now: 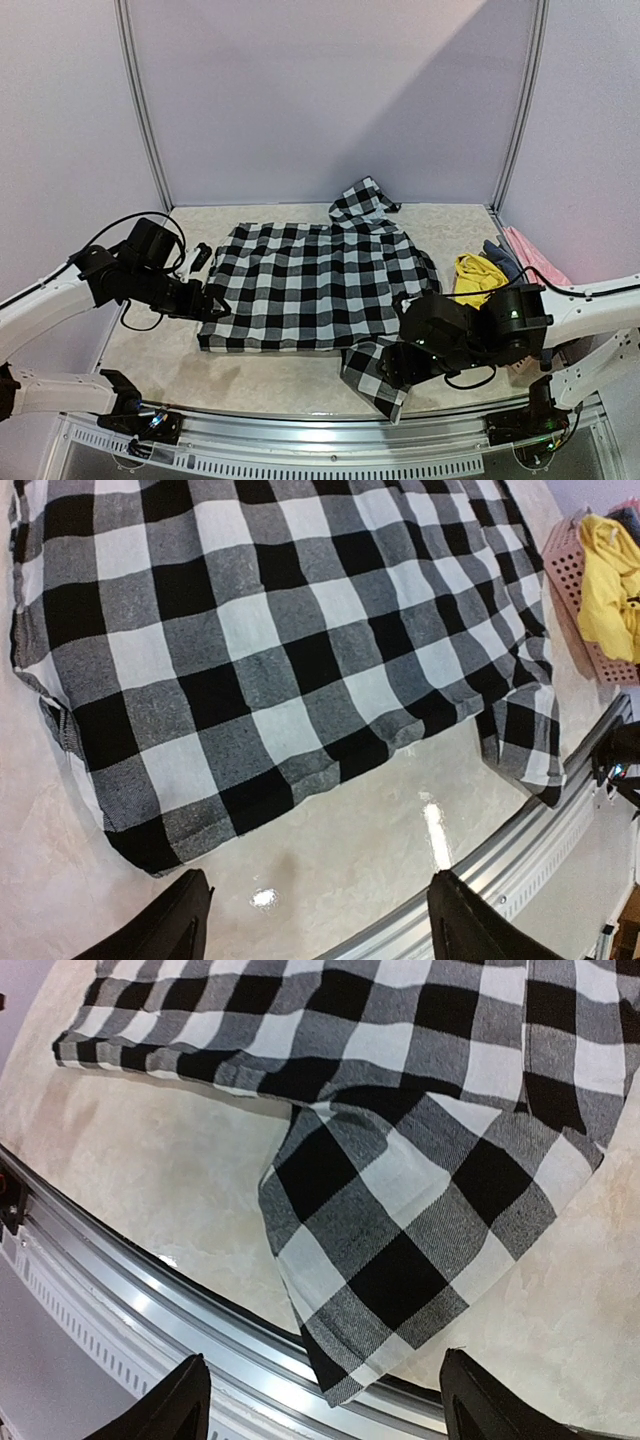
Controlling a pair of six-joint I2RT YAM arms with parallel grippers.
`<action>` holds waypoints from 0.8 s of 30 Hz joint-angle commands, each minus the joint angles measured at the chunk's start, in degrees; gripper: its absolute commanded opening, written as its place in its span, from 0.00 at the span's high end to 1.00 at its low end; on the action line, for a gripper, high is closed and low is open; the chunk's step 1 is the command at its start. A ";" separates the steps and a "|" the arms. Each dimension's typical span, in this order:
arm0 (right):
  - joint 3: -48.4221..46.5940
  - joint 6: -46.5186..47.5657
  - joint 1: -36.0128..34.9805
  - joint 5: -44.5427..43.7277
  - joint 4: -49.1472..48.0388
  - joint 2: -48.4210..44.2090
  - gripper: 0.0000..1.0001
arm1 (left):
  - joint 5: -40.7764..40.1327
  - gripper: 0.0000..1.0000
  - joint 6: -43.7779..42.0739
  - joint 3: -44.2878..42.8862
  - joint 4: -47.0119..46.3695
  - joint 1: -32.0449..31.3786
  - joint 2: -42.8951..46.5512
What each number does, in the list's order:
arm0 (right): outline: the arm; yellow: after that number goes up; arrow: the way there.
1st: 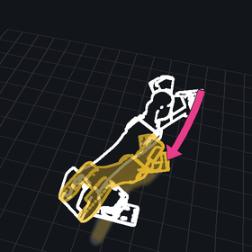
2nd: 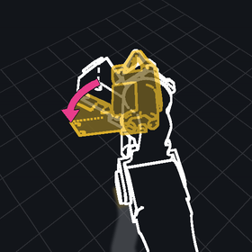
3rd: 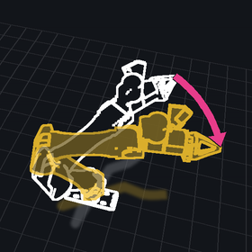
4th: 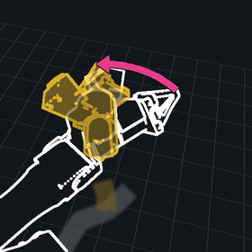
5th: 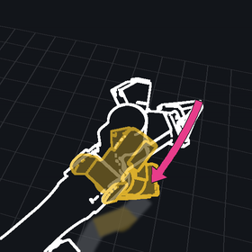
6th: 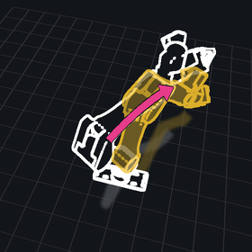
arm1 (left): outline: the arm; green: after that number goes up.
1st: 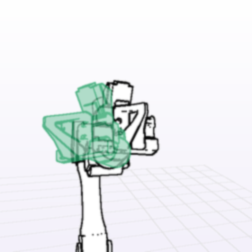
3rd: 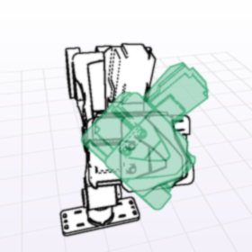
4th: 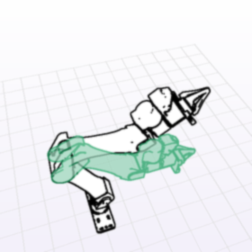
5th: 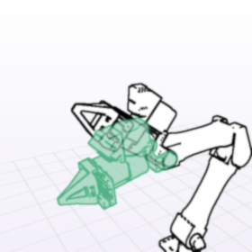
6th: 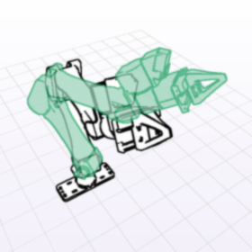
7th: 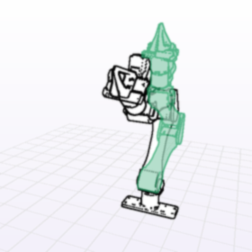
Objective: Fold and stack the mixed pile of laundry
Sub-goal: Adjust the flattened shirt at the center of the board.
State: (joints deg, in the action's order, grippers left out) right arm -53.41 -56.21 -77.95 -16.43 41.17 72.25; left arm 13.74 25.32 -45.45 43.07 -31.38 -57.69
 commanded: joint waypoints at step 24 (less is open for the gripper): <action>-2.25 -18.25 -12.78 -4.51 8.30 20.26 0.40 | -6.46 0.26 1.84 2.47 -1.32 -7.46 3.73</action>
State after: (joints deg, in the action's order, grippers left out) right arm -53.34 -71.90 -90.54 -17.21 44.45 90.89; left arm 8.67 26.41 -43.92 42.61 -37.71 -54.61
